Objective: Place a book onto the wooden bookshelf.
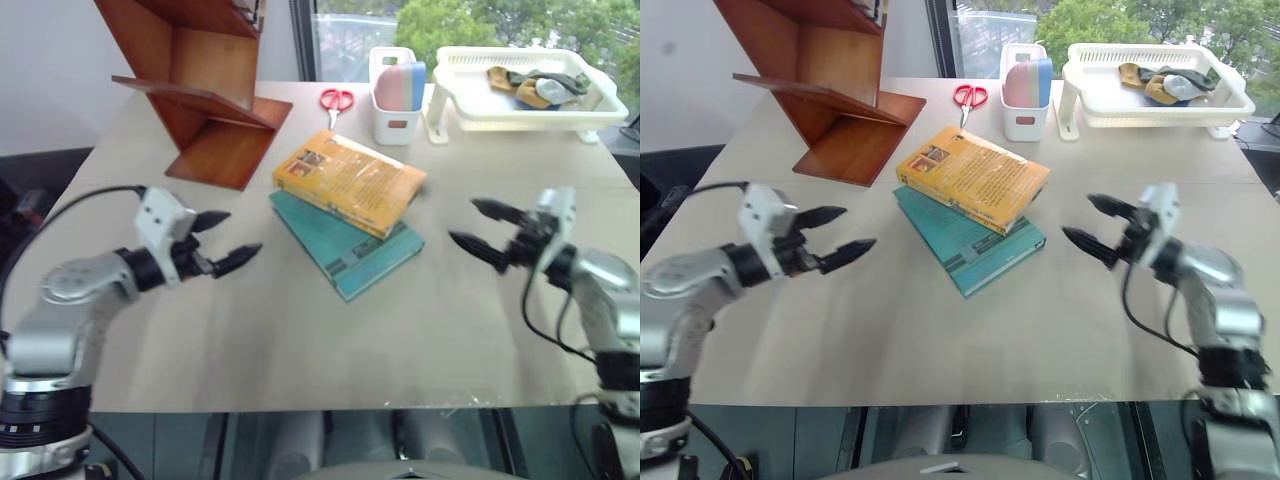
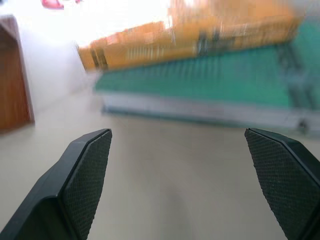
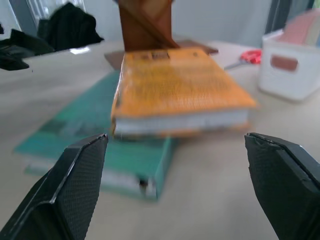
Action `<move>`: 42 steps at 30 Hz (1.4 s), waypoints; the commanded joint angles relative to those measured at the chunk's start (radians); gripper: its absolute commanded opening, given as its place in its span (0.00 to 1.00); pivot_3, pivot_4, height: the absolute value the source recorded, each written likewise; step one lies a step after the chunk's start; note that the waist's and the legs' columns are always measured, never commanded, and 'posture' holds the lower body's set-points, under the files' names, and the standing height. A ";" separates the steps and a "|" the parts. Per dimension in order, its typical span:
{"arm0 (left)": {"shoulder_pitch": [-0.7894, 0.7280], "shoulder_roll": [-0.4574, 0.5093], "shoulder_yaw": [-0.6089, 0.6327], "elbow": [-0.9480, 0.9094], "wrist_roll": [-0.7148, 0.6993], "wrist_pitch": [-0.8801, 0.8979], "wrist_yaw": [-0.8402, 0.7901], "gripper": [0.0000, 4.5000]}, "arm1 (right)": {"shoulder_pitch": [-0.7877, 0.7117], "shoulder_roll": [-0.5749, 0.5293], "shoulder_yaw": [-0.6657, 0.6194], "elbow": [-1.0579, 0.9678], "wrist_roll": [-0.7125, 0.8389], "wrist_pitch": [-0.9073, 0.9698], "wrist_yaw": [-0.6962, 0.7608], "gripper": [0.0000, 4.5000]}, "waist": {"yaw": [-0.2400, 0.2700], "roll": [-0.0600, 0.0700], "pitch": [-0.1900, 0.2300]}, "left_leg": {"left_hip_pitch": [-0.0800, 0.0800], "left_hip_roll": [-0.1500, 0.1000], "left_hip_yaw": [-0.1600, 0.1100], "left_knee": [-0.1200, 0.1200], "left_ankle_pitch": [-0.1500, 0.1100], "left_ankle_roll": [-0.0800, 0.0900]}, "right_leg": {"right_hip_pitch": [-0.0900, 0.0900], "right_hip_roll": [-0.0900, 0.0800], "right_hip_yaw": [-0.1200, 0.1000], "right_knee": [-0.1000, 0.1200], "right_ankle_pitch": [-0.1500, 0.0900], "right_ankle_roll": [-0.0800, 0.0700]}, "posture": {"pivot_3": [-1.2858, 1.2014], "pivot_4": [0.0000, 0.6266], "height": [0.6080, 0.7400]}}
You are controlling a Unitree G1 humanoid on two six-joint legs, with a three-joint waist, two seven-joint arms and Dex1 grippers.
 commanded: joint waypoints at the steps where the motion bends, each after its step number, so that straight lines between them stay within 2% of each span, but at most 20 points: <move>1: 0.018 0.095 0.088 -0.043 -0.073 0.056 -0.091 0.99 | -0.117 0.042 0.025 0.106 -0.039 -0.005 -0.045 1.00 | -0.003 0.000 0.001 | -0.001 0.000 0.000 0.000 0.000 0.000 | 0.000 0.000 0.000 -0.001 0.000 0.000 | 0.52 0.24 1.00; 5: 0.057 0.184 0.196 -0.074 -0.148 0.144 -0.155 0.99 | -0.304 0.103 0.060 0.308 -0.102 0.017 -0.111 1.00 | -0.008 0.000 0.003 | -0.002 -0.001 0.000 -0.002 0.000 0.000 | -0.002 0.000 -0.001 -0.002 0.000 0.000 | 0.52 0.24 1.00; 8: 0.109 0.216 0.245 -0.110 -0.157 0.169 -0.181 0.99 | -0.427 0.126 0.101 0.498 -0.195 -0.007 -0.171 1.00 | -0.014 0.001 0.004 | -0.002 -0.001 0.000 -0.003 0.000 0.000 | -0.003 -0.001 0.000 -0.002 0.000 0.000 | 0.52 0.24 1.00; 14: 0.175 0.211 0.338 -0.162 -0.167 0.208 -0.170 0.99 | -0.664 0.183 0.053 0.879 -0.219 -0.084 -0.174 1.00 | -0.021 0.001 0.006 | -0.002 0.000 0.002 -0.005 0.001 -0.001 | -0.006 0.000 0.002 0.000 0.000 -0.001 | 0.52 0.24 1.00; 18: 0.230 0.195 0.397 -0.200 -0.177 0.231 -0.164 0.99 | -0.748 0.211 0.037 1.038 -0.241 -0.120 -0.178 1.00 | -0.022 0.001 0.007 | -0.003 0.000 0.004 -0.006 0.001 -0.002 | -0.008 0.000 0.003 0.000 -0.001 -0.001 | 0.52 0.24 1.00; 28: 0.325 0.182 0.501 -0.247 -0.215 0.288 -0.175 0.99 | -0.762 0.255 0.024 1.105 -0.276 -0.200 0.040 1.00 | -0.026 0.001 0.007 | -0.003 0.000 0.005 -0.007 0.001 -0.002 | -0.009 0.000 0.004 0.001 -0.001 -0.001 | 0.52 0.24 1.00; 37: 0.360 0.195 0.492 -0.213 -0.173 0.259 -0.180 0.99 | -0.717 0.278 0.067 1.067 -0.339 -0.296 0.187 1.00 | -0.038 0.001 0.007 | -0.003 0.001 0.005 -0.007 0.001 -0.003 | -0.009 0.000 0.004 0.002 -0.001 -0.001 | 0.52 0.24 1.00; 42: 0.356 0.199 0.471 -0.194 -0.156 0.242 -0.192 0.99 | -0.692 0.283 0.087 1.054 -0.372 -0.369 0.204 1.00 | -0.045 0.001 0.007 | -0.002 0.001 0.005 -0.007 0.001 -0.003 | -0.009 0.000 0.004 0.002 -0.001 -0.001 | 0.52 0.24 1.00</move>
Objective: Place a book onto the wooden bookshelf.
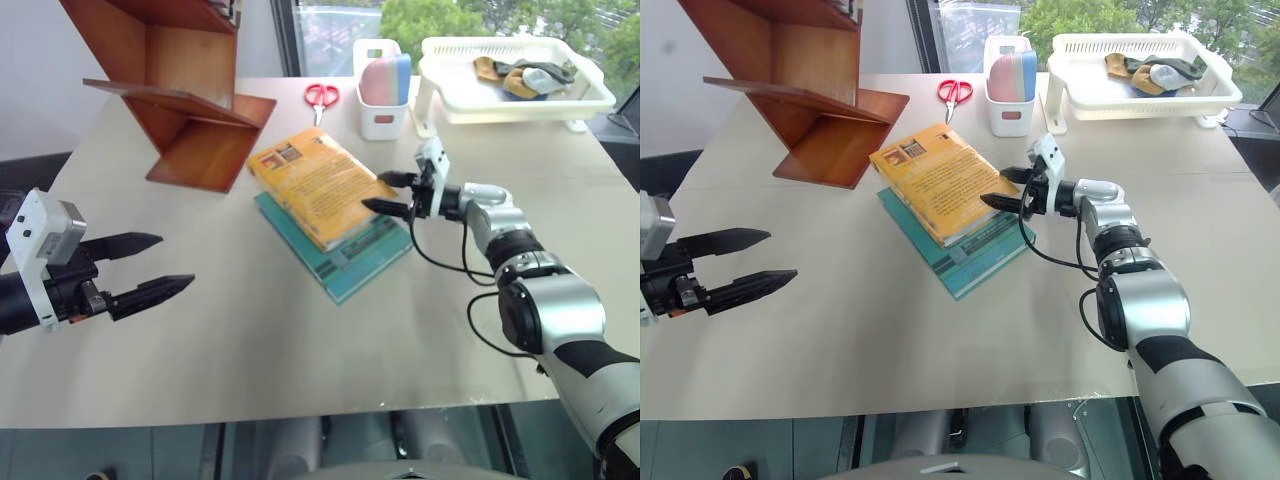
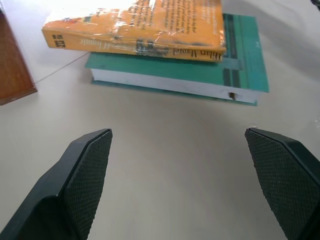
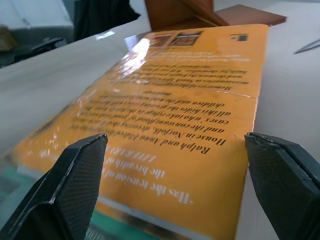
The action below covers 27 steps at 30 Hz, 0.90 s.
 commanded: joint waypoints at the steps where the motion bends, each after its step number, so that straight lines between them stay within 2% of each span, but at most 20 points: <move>1: -0.005 0.016 0.005 0.008 0.010 -0.024 -0.012 0.99 | 0.012 -0.002 0.012 -0.031 -0.022 -0.056 0.018 1.00 | -0.002 0.000 0.000 | 0.000 0.000 0.000 0.000 0.000 0.000 | 0.000 0.000 0.000 0.000 0.000 0.000 | 0.52 0.24 1.00; 7: -0.005 0.020 -0.005 0.015 0.023 -0.036 -0.018 0.99 | 0.014 0.000 0.005 -0.027 -0.025 -0.052 0.038 1.00 | -0.002 0.000 0.000 | 0.000 0.000 0.000 0.000 0.000 0.000 | 0.000 0.000 0.000 0.000 0.000 0.000 | 0.52 0.24 1.00; 18: 0.017 0.005 0.010 -0.002 0.034 -0.034 -0.017 0.99 | -0.078 0.000 -0.096 0.001 0.039 0.077 -0.114 1.00 | -0.002 0.000 0.000 | 0.000 0.000 0.001 -0.002 0.000 -0.001 | -0.001 -0.001 0.001 0.000 0.000 0.000 | 0.52 0.24 1.00; 27: 0.020 -0.007 -0.001 -0.008 0.036 -0.041 0.000 0.99 | -0.088 0.052 -0.048 0.010 -0.023 0.132 -0.150 1.00 | -0.002 0.000 0.000 | -0.001 0.000 0.002 -0.005 0.001 -0.001 | -0.005 -0.001 0.003 0.000 0.000 -0.001 | 0.52 0.24 1.00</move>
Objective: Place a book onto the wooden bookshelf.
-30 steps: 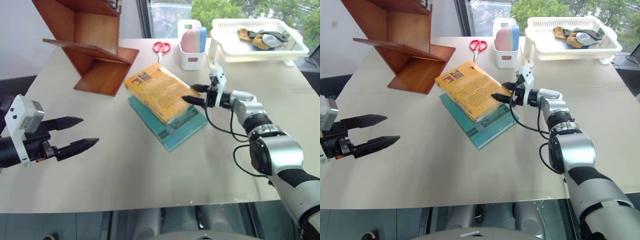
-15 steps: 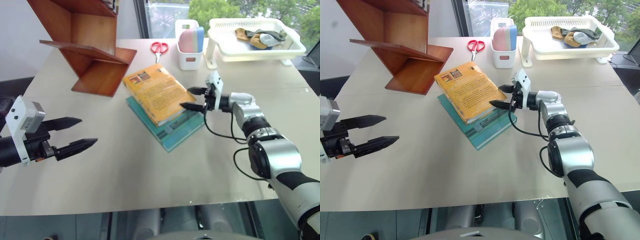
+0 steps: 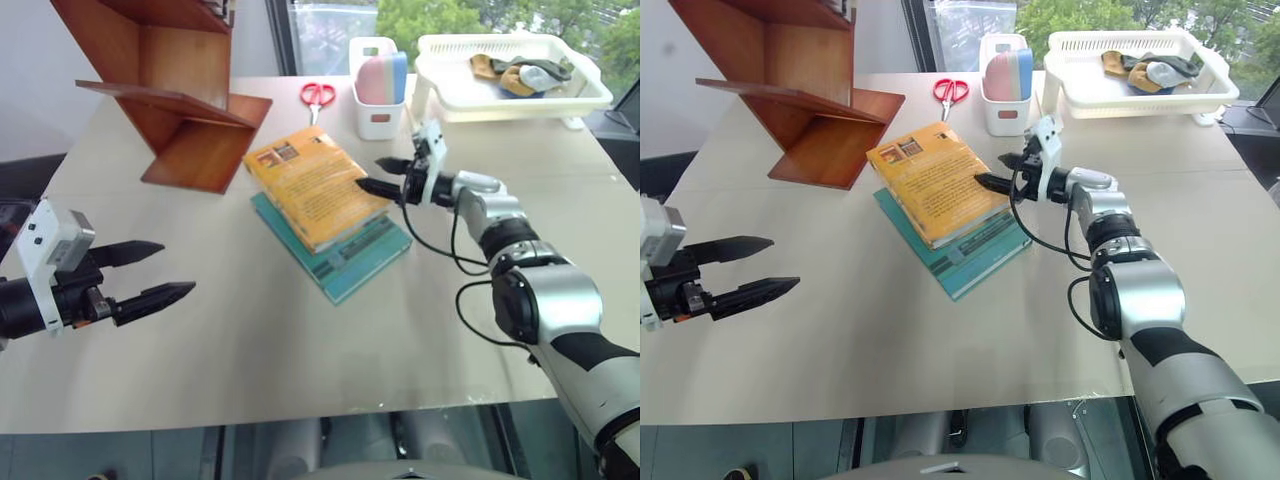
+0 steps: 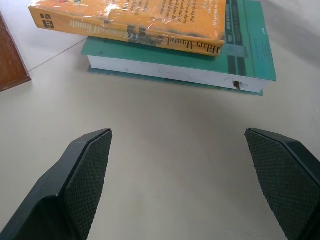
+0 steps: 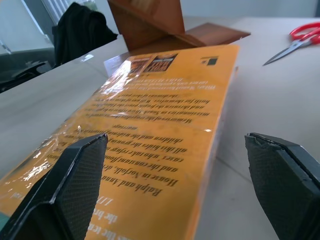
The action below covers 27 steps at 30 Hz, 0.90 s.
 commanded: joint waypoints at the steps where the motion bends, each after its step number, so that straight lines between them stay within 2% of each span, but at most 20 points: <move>1: -0.002 -0.002 0.027 -0.019 0.005 -0.019 0.008 0.99 | -0.015 0.026 0.034 -0.007 -0.038 0.001 -0.036 1.00 | 0.000 0.000 0.000 | 0.000 0.000 0.000 0.000 0.000 0.000 | 0.000 0.000 0.000 0.000 0.000 0.000 | 0.52 0.24 1.00; 7: 0.011 -0.011 0.035 -0.034 0.004 -0.015 0.010 0.99 | -0.003 0.059 0.096 -0.020 -0.092 -0.042 0.015 1.00 | 0.000 0.000 0.000 | 0.000 0.000 0.000 0.000 0.000 0.000 | -0.001 0.000 0.000 0.000 0.000 0.000 | 0.52 0.24 1.00; 15: 0.014 -0.016 0.045 -0.036 0.009 -0.021 0.024 0.99 | 0.036 0.042 0.158 -0.034 -0.124 -0.070 0.199 1.00 | 0.000 0.000 0.000 | 0.000 0.000 0.000 0.000 0.000 0.000 | -0.001 0.000 0.000 0.000 0.000 0.000 | 0.52 0.24 1.00; 24: 0.009 -0.013 0.019 -0.031 0.014 -0.026 0.025 0.99 | 0.060 0.025 0.143 -0.121 -0.079 -0.010 0.258 1.00 | 0.000 0.000 0.000 | 0.001 0.000 0.000 0.000 0.000 0.000 | -0.001 0.000 0.000 0.000 0.000 0.000 | 0.52 0.24 1.00; 27: 0.024 0.012 -0.013 -0.033 0.061 -0.050 0.019 0.99 | 0.080 0.018 0.135 -0.202 -0.043 0.049 0.288 1.00 | 0.001 0.000 0.000 | 0.000 0.000 0.000 0.000 0.000 0.000 | -0.001 0.000 0.000 0.000 0.000 0.000 | 0.52 0.24 1.00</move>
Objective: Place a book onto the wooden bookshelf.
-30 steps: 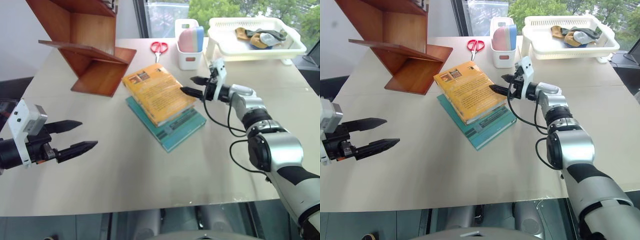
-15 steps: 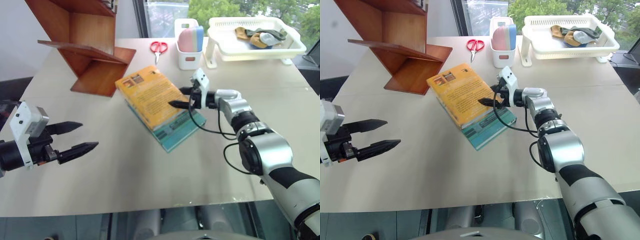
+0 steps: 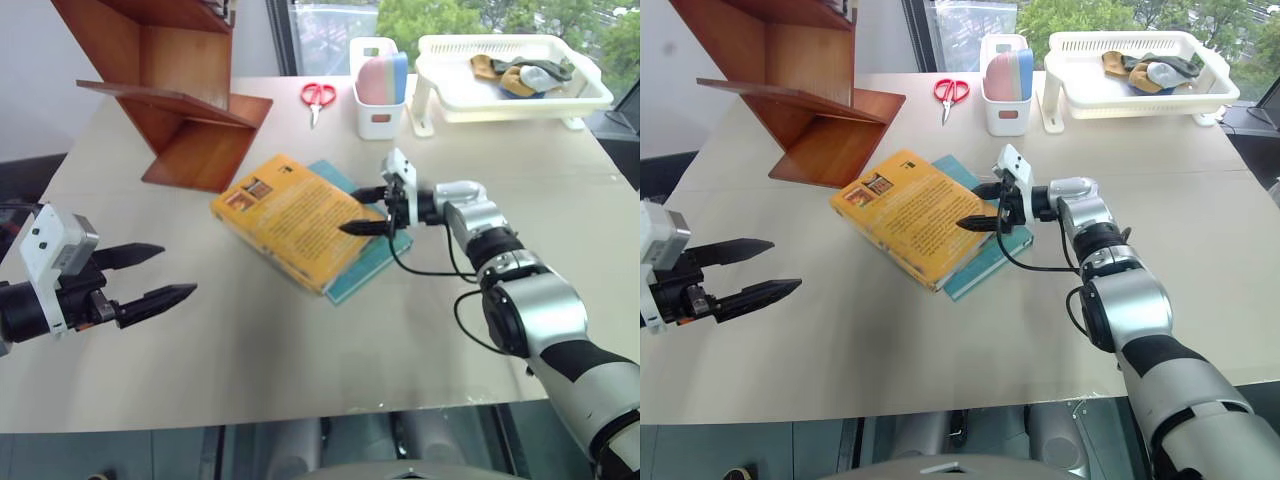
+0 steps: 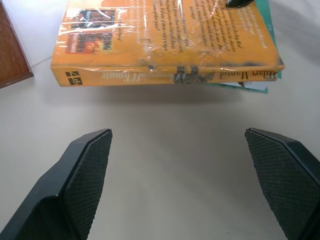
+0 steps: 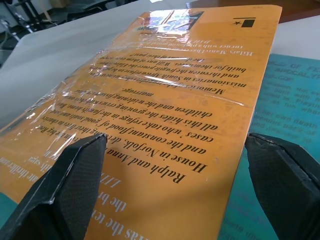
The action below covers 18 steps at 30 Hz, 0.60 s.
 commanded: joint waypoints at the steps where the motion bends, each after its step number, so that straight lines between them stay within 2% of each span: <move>1: 0.018 0.043 -0.025 -0.012 0.076 -0.054 -0.003 0.99 | 0.027 -0.015 -0.011 -0.119 0.047 0.071 0.043 1.00 | 0.000 0.000 0.000 | 0.000 0.000 0.000 0.000 0.000 0.000 | 0.000 0.000 0.000 0.000 0.000 0.000 | 0.52 0.24 1.00; 6: -0.108 0.051 -0.140 -0.006 0.104 -0.093 0.068 0.99 | 0.079 -0.036 -0.040 -0.271 0.105 0.164 -0.011 1.00 | 0.006 0.000 0.000 | 0.000 0.000 -0.001 0.000 0.000 0.000 | 0.000 0.000 -0.001 0.000 0.000 0.000 | 0.52 0.24 1.00; 10: -0.212 -0.001 -0.247 0.005 0.167 -0.187 0.150 0.99 | 0.132 -0.087 -0.088 -0.384 0.154 0.212 -0.074 1.00 | 0.009 0.000 0.000 | -0.001 -0.001 0.000 -0.001 0.000 0.000 | 0.000 -0.001 0.000 0.000 0.000 0.000 | 0.52 0.24 1.00; 14: -0.205 -0.038 -0.304 -0.063 0.175 -0.219 0.157 0.99 | 0.220 -0.167 -0.144 -0.597 0.253 0.366 -0.099 1.00 | 0.017 0.000 0.000 | -0.004 -0.001 -0.001 0.000 0.000 0.000 | -0.002 -0.001 -0.001 -0.001 0.000 0.000 | 0.52 0.24 1.00; 18: -0.194 -0.104 -0.374 -0.100 0.243 -0.333 0.198 0.99 | 0.319 -0.259 -0.213 -0.834 0.383 0.558 -0.130 1.00 | 0.025 0.000 0.000 | -0.005 -0.001 0.000 0.000 0.000 0.001 | -0.003 0.000 0.000 0.000 0.000 0.000 | 0.52 0.24 1.00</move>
